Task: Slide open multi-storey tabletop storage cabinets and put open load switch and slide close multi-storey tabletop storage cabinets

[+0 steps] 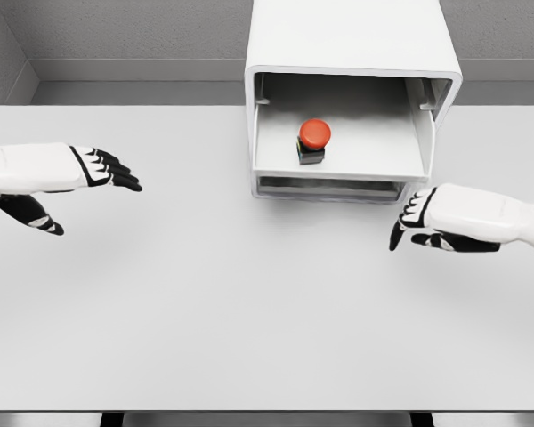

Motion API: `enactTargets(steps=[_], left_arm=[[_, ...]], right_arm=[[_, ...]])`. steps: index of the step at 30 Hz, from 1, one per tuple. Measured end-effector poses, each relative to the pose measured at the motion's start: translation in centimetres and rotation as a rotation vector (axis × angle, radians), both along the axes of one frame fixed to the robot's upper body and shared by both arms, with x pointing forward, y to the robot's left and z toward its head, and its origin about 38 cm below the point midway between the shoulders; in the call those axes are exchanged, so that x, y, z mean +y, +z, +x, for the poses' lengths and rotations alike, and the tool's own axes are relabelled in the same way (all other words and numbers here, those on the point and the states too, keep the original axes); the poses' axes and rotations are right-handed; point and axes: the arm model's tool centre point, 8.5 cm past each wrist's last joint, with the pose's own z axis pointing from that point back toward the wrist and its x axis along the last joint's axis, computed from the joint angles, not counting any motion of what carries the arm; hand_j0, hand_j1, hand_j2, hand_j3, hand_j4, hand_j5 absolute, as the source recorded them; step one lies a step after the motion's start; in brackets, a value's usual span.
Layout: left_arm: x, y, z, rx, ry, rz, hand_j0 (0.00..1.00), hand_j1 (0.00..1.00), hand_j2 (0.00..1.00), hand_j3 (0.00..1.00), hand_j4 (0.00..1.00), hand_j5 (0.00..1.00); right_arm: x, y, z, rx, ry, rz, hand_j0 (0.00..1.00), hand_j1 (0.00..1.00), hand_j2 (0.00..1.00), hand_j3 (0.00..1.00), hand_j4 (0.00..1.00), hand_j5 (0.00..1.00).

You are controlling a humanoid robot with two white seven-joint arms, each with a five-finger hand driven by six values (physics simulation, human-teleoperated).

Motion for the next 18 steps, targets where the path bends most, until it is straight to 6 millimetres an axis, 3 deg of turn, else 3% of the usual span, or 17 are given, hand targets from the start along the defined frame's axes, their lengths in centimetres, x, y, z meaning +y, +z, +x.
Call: enactTargets(steps=[3, 9, 18], left_arm=[[-0.1, -0.1, 0.0, -0.001, -0.003, 0.003, 1.0, 1.0, 1.0, 1.0, 1.0, 1.0], [-0.2, -0.3, 0.0, 0.0, -0.005, 0.005, 1.0, 1.0, 1.0, 1.0, 1.0, 1.0], [-0.2, -0.3, 0.0, 0.0, -0.005, 0.007, 1.0, 1.0, 1.0, 1.0, 1.0, 1.0]], right_arm=[[0.3, -0.2, 0.0, 0.005, 0.008, 0.001, 0.52, 0.52, 0.52, 0.52, 0.52, 0.52], [1.7, 2.0, 1.3, -0.058, 0.041, 0.015, 0.53, 0.53, 0.53, 0.53, 0.53, 0.53], [3.6, 3.2, 2.2, -0.1, 0.085, 0.041, 0.54, 0.54, 0.54, 0.54, 0.54, 0.54]])
